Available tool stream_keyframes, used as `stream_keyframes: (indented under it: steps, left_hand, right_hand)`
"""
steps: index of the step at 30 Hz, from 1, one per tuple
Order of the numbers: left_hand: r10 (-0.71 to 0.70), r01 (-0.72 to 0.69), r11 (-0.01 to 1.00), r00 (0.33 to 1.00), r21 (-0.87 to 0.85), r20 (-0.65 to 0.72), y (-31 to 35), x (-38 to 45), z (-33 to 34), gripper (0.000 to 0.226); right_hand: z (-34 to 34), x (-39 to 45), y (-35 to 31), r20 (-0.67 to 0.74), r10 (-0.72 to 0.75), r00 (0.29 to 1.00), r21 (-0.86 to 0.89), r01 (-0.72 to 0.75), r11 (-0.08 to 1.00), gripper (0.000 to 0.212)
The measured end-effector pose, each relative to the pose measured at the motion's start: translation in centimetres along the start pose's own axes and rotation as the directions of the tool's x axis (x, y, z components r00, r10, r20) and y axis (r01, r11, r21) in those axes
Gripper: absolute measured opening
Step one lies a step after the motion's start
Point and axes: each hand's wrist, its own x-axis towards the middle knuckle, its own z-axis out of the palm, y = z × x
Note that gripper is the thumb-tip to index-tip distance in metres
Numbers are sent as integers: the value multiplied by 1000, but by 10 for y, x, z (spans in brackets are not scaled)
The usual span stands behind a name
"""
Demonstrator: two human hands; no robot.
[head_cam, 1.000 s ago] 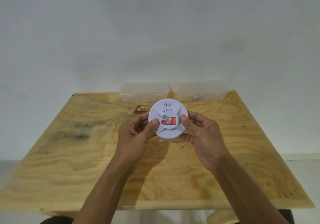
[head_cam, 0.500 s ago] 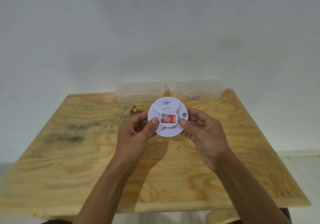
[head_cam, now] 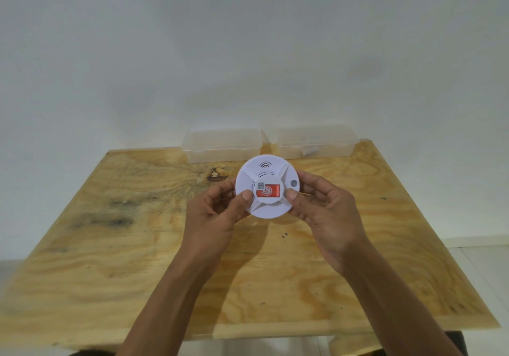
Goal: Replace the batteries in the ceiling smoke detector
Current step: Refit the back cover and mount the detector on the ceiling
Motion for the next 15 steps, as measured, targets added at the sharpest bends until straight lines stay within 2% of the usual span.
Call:
stream_keyframes:
  steps: [15]
  left_hand:
    - [-5, 5, 1000, 1000, -11, 7, 0, 0, -2, 32]
  right_hand:
    - [2, -2, -2, 0, -6, 1000, 10, 6, 1000, 36]
